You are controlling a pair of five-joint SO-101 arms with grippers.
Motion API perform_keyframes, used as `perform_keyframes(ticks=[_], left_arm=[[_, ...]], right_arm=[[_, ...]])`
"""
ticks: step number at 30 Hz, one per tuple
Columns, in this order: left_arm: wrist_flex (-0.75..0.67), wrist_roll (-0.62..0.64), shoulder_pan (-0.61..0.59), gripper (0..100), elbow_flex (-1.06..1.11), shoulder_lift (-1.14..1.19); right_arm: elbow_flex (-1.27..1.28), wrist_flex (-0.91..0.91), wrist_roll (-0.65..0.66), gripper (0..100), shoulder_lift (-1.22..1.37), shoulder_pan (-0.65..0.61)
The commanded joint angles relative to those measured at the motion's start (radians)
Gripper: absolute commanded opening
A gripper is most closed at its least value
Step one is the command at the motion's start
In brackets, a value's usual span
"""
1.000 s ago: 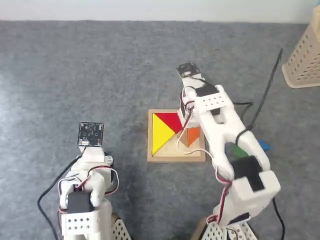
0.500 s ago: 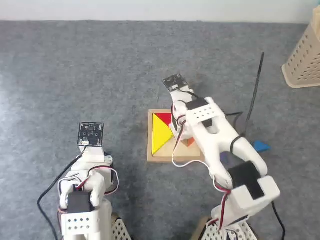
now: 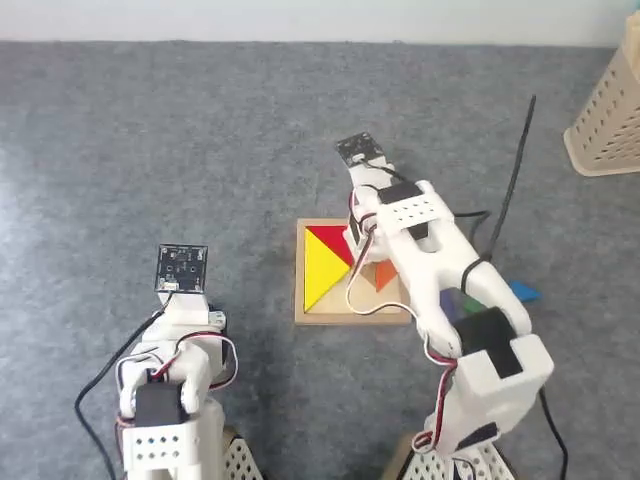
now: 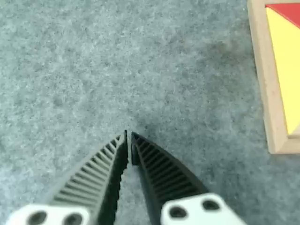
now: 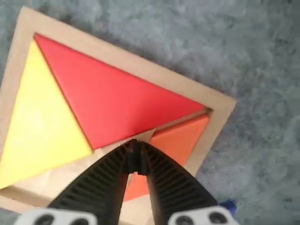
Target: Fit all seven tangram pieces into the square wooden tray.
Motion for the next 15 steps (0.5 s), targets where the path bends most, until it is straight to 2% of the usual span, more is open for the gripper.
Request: perform_keyframes(ticks=[1, 7, 15], left_arm=[[0.005, 0.008, 0.005, 1, -0.012, -0.017], [0.005, 0.008, 0.005, 1, -0.012, -0.017], [0.005, 0.008, 0.005, 1, -0.012, -0.017]], right_arm=[[0.037, -0.015, 0.015, 0.7, -0.157, 0.015], [0.169, -0.116, 0.017, 0.7, -0.191, 0.016], [0.086, -0.116, 0.017, 0.7, -0.027, 0.045]])
